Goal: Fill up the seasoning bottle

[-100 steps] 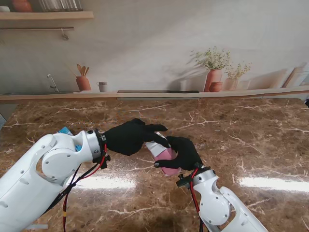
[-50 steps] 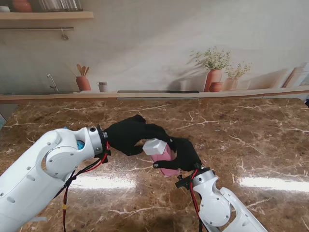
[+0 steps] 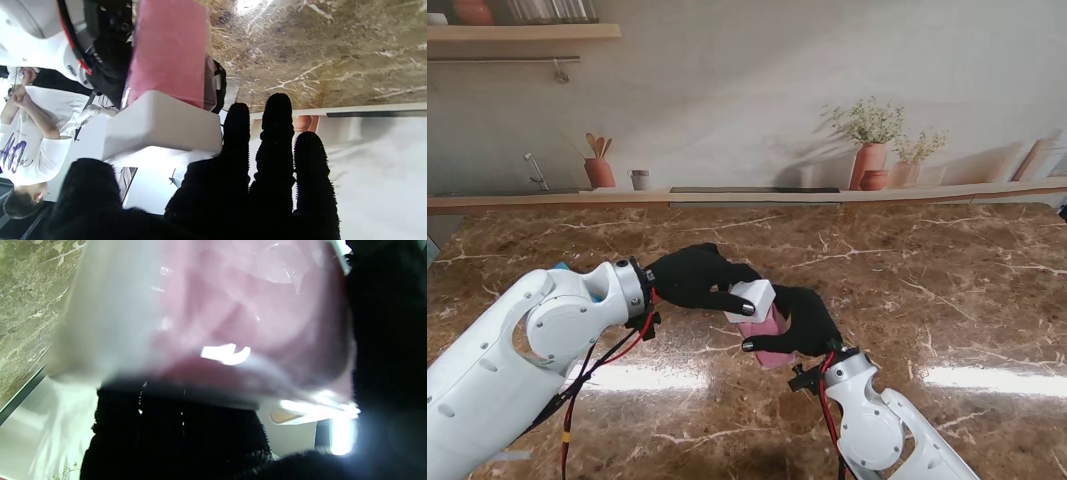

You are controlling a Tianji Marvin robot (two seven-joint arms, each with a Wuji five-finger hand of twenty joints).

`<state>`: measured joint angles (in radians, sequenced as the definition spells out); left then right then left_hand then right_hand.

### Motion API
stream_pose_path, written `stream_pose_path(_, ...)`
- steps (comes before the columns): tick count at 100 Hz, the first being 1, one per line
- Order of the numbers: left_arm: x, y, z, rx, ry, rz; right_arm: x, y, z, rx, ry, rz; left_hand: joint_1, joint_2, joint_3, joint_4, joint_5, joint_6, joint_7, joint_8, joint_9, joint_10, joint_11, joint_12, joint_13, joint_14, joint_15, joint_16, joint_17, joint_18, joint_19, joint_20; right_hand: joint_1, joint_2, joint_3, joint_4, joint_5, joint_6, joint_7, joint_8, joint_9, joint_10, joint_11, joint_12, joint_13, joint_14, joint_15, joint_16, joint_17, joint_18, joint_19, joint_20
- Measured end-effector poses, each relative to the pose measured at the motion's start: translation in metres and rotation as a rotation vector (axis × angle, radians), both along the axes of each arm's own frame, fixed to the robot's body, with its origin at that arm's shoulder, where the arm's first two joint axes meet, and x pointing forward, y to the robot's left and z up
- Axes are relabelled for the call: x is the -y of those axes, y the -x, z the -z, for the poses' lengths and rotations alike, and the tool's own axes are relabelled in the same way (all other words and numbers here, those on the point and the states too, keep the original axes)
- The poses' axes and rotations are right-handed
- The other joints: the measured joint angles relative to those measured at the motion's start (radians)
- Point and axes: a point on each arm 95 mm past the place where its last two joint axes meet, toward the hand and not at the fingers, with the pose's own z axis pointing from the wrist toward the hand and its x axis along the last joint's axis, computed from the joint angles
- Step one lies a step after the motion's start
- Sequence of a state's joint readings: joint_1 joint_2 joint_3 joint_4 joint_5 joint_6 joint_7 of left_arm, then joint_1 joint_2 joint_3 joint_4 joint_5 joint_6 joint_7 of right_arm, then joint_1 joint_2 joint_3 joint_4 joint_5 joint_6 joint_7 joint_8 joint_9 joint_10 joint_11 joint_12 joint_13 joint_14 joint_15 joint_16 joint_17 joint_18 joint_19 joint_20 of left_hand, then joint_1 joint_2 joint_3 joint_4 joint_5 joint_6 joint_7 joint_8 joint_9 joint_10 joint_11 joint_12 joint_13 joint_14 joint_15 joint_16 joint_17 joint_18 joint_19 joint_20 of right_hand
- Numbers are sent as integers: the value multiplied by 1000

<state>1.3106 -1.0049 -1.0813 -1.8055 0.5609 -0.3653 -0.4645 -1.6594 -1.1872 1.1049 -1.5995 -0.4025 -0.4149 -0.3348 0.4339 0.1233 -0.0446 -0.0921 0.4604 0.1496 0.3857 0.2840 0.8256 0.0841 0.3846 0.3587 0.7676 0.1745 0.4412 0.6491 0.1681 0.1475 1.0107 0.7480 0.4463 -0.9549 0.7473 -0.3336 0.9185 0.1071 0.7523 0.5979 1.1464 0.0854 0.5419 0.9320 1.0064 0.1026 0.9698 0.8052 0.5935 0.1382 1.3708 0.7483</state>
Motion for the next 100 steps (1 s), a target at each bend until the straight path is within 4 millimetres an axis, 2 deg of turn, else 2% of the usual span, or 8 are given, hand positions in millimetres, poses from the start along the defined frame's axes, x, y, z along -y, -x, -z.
stream_pose_path(16,-6,-1,-9,-30,8,-10,1,-1,-1,1,-3,4,-15,0,1,19,-146,-62,-236,-126,-130,17,-57,-60,-39,1,-29,-56,-3,1,-26,-54,0,0,0,0,0,0,0,0,0,0,0,0,0,0,0,0,0,0,0,0)
stream_pose_path(21,-11,-3,-14,-20,15,-23,3,-1,-1,2,-4,9,121,0,9,44,-182,-94,-283,-126,-202,17,-76,-76,-85,5,-62,-72,-32,26,-76,-68,0,0,0,0,0,0,0,0,0,0,0,0,0,0,0,0,0,0,0,0)
stream_pose_path(34,-18,-2,-20,-97,96,-47,5,-2,-2,2,-5,16,225,-350,951,38,-215,-245,-324,-72,-359,-39,-125,-76,-201,17,-128,-92,-110,67,-168,-67,0,0,0,0,0,0,0,0,0,0,0,0,0,0,0,0,0,0,0,0)
stream_pose_path(38,-18,-1,-20,-107,97,-60,5,-2,-2,2,-5,16,321,-480,1122,0,-216,-289,-324,-43,-410,-55,-133,-76,-221,18,-147,-94,-128,73,-195,-65,0,0,0,0,0,0,0,0,0,0,0,0,0,0,0,0,0,0,0,0)
stream_pose_path(44,-17,1,-19,-91,79,-67,5,-2,-2,2,-5,17,482,-579,1223,-11,-240,-342,-326,-5,-501,-73,-133,-76,-249,18,-149,-98,-141,73,-216,-62,0,0,0,0,0,0,0,0,0,0,0,0,0,0,0,0,0,0,0,0)
stream_pose_path(57,-14,6,-15,51,-1,2,5,-2,-2,2,-5,16,643,-588,1234,27,-278,-367,-352,24,-610,-74,-198,-113,-332,25,-172,-118,-163,76,-239,-52,0,0,0,0,-1,0,0,0,0,0,0,0,0,0,0,0,0,0,0,0)
stream_pose_path(88,-3,10,-7,51,-21,77,2,-1,-2,2,-3,7,619,-537,1042,10,-252,-377,-313,125,-650,-74,-285,1,-341,-1,-171,-103,-166,60,-245,-25,0,0,0,0,-2,0,0,0,0,0,0,0,0,0,0,0,0,0,0,0)
stream_pose_path(100,-3,9,-7,80,-34,69,0,-1,-2,2,-3,4,549,-509,957,-3,-246,-391,-118,231,-646,-121,-139,59,-306,-29,-97,0,-162,51,-222,-13,0,0,0,0,-2,0,0,-3,0,0,0,0,0,0,1,0,0,0,0,0)
